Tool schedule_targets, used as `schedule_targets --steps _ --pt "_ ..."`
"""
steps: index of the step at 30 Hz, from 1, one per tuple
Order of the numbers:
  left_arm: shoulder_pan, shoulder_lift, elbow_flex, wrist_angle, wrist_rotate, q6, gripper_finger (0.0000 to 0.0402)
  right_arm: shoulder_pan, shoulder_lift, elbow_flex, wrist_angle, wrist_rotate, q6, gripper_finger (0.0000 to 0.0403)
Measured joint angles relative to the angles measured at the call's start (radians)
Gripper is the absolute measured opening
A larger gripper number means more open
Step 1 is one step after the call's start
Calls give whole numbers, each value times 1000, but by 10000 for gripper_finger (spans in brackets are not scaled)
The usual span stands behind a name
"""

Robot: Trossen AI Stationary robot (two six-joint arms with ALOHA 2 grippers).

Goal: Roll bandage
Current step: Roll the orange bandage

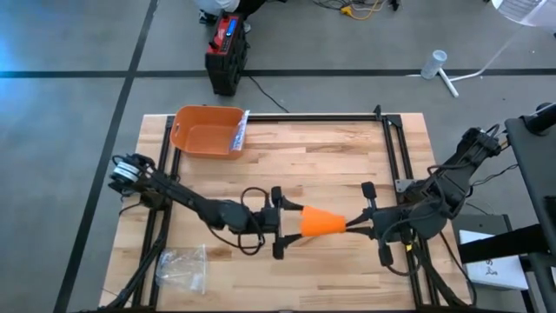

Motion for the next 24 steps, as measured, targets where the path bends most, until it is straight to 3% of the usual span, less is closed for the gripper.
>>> schedule_targets --steps 5,9,16,24 --pt "-59 -53 11 -125 -106 59 304 6 -2 48 -4 -49 -13 0" --pt "-72 -54 18 -120 -177 78 295 6 -2 61 1 -52 -42 0" --pt "-26 -13 19 0 55 12 281 1 9 61 16 -48 -33 0" --pt "-19 -7 19 -8 58 27 266 -10 8 60 15 -40 -44 0"
